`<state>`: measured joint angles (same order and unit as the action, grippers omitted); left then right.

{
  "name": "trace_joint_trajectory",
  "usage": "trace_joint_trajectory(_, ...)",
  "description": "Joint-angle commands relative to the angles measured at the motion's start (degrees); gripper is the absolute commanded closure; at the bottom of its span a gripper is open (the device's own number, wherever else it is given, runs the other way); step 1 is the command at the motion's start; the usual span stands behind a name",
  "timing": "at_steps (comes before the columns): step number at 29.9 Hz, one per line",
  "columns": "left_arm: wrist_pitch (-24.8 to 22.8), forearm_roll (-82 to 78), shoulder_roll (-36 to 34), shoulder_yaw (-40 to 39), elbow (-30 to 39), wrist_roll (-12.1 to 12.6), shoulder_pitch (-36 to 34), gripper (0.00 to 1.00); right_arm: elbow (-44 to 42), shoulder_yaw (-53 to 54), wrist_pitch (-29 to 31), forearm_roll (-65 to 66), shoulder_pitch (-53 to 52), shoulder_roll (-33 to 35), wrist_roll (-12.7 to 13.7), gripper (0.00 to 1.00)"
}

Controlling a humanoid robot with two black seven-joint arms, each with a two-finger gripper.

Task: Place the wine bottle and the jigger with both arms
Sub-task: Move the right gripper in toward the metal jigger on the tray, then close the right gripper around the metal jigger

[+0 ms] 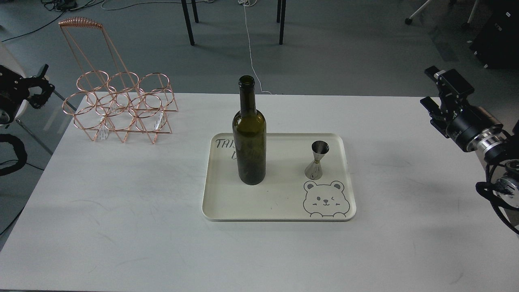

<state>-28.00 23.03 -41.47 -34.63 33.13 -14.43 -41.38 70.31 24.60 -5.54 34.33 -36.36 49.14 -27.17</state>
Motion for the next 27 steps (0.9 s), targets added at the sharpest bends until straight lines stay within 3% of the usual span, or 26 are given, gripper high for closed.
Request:
trace_joint_trajectory(1, 0.0, 0.0, 0.25, 0.0, 0.18, -0.16, -0.01, 0.02, 4.4, -0.08, -5.61, 14.23, 2.08, 1.39, -0.08, 0.01)
trace_joint_trajectory(8, 0.0, 0.0, 0.34, 0.18, 0.18, -0.16, -0.01, 0.01, 3.7, -0.52, -10.02, 36.66, 4.54, 0.61, -0.83, 0.01)
trace_joint_trajectory(15, 0.0, 0.0, 0.52, 0.18, 0.18, -0.25, 0.25, 0.02, -2.01, -6.22, -15.11, 55.73, 4.19, -5.71, -0.83, 0.01)
trace_joint_trajectory(27, 0.0, 0.0, 0.43, 0.09, -0.08, -0.87, 0.78, 0.02, -8.69, -12.03, -15.91, 64.89, -0.02, -14.85, -0.83, 0.05)
